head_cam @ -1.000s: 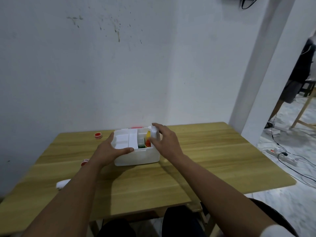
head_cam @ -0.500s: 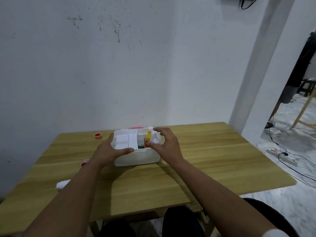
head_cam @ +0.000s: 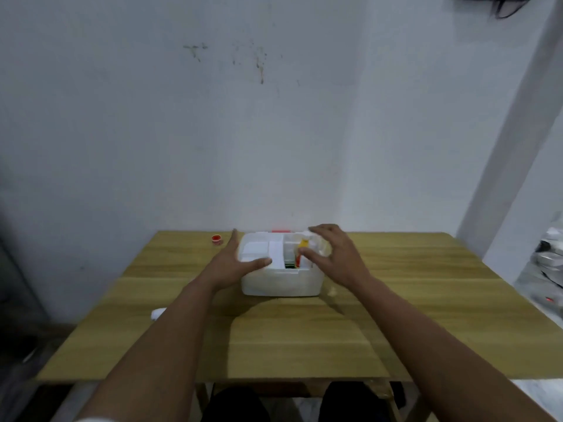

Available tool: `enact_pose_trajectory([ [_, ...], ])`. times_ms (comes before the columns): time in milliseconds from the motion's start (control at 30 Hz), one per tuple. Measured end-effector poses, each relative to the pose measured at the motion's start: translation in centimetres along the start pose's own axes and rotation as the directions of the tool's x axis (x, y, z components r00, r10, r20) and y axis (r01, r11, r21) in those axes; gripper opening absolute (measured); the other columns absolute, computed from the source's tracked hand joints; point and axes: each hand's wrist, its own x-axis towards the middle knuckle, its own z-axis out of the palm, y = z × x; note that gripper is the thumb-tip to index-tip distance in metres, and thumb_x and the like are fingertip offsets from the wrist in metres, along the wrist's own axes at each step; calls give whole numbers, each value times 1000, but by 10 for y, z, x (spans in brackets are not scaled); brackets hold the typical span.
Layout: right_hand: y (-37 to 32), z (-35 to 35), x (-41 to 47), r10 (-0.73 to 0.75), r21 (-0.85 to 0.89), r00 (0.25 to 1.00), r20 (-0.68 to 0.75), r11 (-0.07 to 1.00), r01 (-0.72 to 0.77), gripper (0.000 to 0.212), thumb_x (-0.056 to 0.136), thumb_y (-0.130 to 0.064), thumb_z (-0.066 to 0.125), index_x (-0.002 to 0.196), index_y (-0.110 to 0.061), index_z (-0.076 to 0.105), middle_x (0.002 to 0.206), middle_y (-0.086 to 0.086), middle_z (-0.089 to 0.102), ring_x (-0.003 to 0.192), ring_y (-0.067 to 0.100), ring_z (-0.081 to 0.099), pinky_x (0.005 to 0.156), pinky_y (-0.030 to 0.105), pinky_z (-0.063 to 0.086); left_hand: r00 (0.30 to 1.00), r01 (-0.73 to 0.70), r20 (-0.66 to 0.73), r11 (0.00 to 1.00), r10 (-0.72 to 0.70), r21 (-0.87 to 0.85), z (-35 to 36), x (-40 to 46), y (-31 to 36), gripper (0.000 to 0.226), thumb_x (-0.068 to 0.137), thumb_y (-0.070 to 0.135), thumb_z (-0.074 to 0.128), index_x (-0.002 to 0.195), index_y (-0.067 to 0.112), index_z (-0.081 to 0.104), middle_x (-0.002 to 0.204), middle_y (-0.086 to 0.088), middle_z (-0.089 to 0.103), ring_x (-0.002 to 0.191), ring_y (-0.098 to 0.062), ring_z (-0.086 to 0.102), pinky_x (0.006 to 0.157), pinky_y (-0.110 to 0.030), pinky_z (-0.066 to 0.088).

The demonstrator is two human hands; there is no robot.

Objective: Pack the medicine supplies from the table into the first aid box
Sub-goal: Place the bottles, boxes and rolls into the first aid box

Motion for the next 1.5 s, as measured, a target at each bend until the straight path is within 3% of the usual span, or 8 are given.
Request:
enact_pose_trajectory([
  [67, -2, -7, 11, 89, 16, 989, 117, 996, -91, 96, 67, -81, 68, 145, -26, 53, 145, -1, 51, 132, 17, 51, 110, 35, 42, 989, 93, -111, 991, -103, -93, -14, -6, 1, 109, 80, 73, 68, 166, 31, 15, 166, 0, 35, 148, -29, 39, 112, -48, 42],
  [133, 1, -10, 19, 184, 10, 947, 262, 981, -193, 115, 60, -71, 82, 156, -25, 38, 158, 0, 38, 143, 19, 41, 114, 35, 36, 963, 149, -212, 983, -168, -103, -34, -12, -8, 82, 91, 66, 61, 160, 31, 35, 156, 5, 46, 134, -27, 52, 94, -42, 52],
  [267, 11, -5, 25, 271, 17, 844, 463, 949, -314, 141, 50, -65, 92, 162, -21, 19, 166, -1, 26, 150, 22, 32, 117, 37, 32, 942, 246, -294, 932, -164, 267, -71, -27, -41, 50, 95, 38, 66, 141, 18, 61, 140, -7, 63, 119, -24, 62, 87, -31, 49],
  [433, 11, 1, 18, 238, 147, 880, 412, 935, -322, 107, 58, -49, 96, 150, -27, 46, 137, -14, 52, 123, 11, 52, 100, 28, 41, 942, 318, -228, 875, -247, 365, -81, -38, -60, 62, 78, 41, 84, 133, 19, 66, 124, -7, 70, 110, -20, 66, 86, -29, 49],
  [667, 17, 3, 14, 262, 149, 879, 399, 927, -344, 129, 39, -74, 91, 151, -32, 44, 150, -9, 52, 134, 16, 52, 111, 43, 45, 960, 238, -237, 872, -146, 427, -58, -12, -73, 20, 90, 29, 75, 104, 17, 83, 102, -3, 79, 98, -20, 71, 82, -31, 53],
  [1000, 28, 7, 18, 263, 151, 881, 394, 927, -344, 130, 45, -67, 94, 156, -32, 36, 156, -14, 43, 139, 12, 45, 110, 34, 42, 956, 260, -256, 815, -142, 518, -58, 58, -88, 51, 105, 44, 50, 145, 14, 58, 147, -16, 44, 124, -32, 58, 101, -41, 46],
  [1267, 32, 8, 20, 269, 169, 873, 406, 917, -361, 135, 39, -69, 93, 156, -36, 34, 155, -17, 44, 137, 7, 45, 106, 29, 42, 951, 249, -291, 816, -104, 522, -55, 92, -84, 61, 84, 46, 80, 132, 12, 68, 124, -11, 62, 97, -22, 62, 82, -34, 50],
  [1500, 32, 10, 21, 272, 157, 868, 415, 918, -363, 133, 42, -71, 92, 156, -39, 32, 155, -19, 43, 134, 6, 46, 106, 31, 45, 950, 232, -307, 782, -55, 578, -47, 130, -85, 87, 88, 51, 74, 158, 17, 37, 149, -13, 49, 130, -33, 56, 97, -46, 52],
])
